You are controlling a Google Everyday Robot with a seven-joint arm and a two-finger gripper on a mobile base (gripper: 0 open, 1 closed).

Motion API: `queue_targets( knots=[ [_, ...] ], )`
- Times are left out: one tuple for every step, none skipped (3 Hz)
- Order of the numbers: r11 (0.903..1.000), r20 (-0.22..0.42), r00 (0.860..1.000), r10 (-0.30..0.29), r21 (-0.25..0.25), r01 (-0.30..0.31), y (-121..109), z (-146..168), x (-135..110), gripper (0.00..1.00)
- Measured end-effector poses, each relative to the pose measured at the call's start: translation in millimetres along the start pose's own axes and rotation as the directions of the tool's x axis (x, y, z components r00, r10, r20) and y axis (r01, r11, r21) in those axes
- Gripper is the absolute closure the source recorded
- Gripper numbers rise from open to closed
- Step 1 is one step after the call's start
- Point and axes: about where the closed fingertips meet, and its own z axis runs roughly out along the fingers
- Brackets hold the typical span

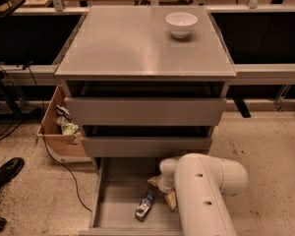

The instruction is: Pick redbull can from bottom drawer and place on counter

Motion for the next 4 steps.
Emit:
queue_targets(
  knots=[
    [0.9997,0.033,0.999,-0.005,-0.023,0.006,0,15,-16,0.0],
    [0.9992,0.056,0.998,-0.023,-0.032,0.025,-1,21,-39,0.0],
    [0.997,0.079,0.997,-0.026,-0.071,0.031,5,38,-54,0.22],
    [0.9965,0.085,0.996,-0.02,-0.079,0.027,5,38,-55,0.45]
  ],
)
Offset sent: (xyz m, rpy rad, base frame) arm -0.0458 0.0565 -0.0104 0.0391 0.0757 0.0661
